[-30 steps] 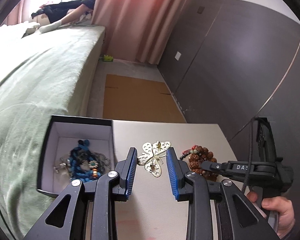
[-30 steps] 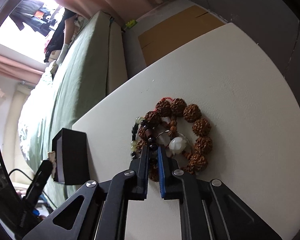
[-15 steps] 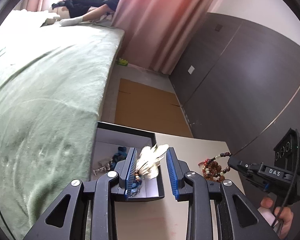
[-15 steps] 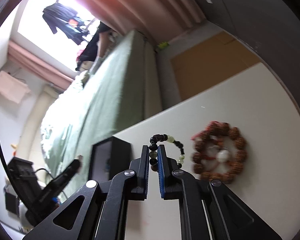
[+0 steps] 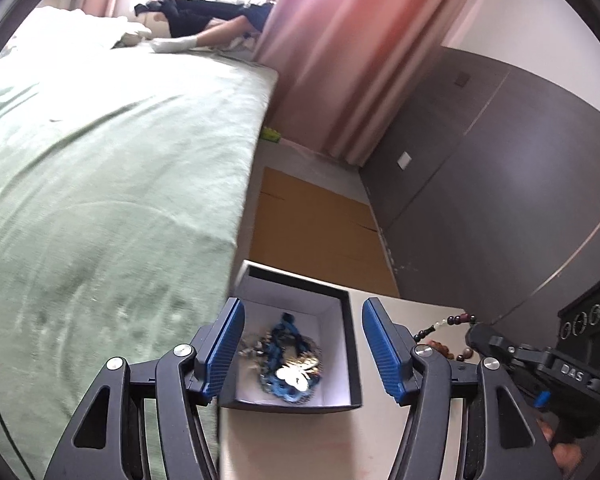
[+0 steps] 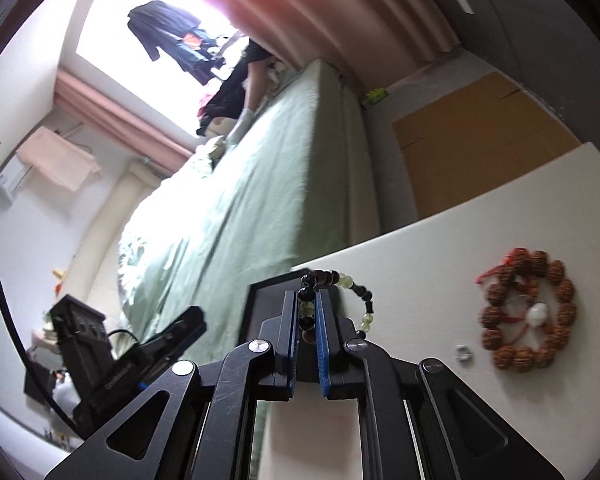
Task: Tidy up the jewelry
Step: 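Drop the butterfly pendant into the box with the left tool while the right tool carries the dark bracelet there, then move both open tools back toward the brown bead bracelet and silver ring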
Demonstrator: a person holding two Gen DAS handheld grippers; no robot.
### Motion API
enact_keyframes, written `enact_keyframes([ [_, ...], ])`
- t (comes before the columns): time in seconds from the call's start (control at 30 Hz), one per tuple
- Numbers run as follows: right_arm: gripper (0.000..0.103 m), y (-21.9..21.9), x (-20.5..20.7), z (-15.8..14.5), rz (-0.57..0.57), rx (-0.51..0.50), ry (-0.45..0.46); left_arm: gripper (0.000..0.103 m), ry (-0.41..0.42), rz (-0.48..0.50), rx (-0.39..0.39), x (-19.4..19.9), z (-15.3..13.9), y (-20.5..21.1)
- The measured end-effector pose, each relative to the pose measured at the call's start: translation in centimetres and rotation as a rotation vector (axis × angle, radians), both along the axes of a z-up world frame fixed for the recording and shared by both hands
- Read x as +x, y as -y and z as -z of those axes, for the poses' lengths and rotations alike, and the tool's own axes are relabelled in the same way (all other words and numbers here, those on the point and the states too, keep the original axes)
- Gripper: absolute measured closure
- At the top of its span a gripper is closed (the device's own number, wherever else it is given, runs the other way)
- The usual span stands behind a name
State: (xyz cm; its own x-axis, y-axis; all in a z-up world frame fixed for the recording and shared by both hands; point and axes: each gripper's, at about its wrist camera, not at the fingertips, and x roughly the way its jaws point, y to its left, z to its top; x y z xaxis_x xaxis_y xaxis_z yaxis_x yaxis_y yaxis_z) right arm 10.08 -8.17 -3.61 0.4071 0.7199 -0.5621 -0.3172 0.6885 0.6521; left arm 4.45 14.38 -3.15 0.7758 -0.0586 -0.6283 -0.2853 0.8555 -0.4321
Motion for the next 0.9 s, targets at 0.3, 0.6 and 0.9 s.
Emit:
enact_keyframes([
  [0.3, 0.093, -4.6, -0.6, -0.4, -0.107, 0.033, 0.027, 0.041, 0.028, -0.047, -0.03, -0.9, -0.5, -1.9],
  [0.6, 0.093, -8.8, -0.5, 0.2, -0.185, 0.051, 0.024, 0.041, 0.038, -0.081, -0.06, -1.2, -0.6, -3.5],
  [0.9, 0.066, -7.0, 0.3, 2.0, -0.099, -0.138, -0.032, 0.041, 0.032, -0.054, -0.062, -0.7, -0.5, -2.8],
])
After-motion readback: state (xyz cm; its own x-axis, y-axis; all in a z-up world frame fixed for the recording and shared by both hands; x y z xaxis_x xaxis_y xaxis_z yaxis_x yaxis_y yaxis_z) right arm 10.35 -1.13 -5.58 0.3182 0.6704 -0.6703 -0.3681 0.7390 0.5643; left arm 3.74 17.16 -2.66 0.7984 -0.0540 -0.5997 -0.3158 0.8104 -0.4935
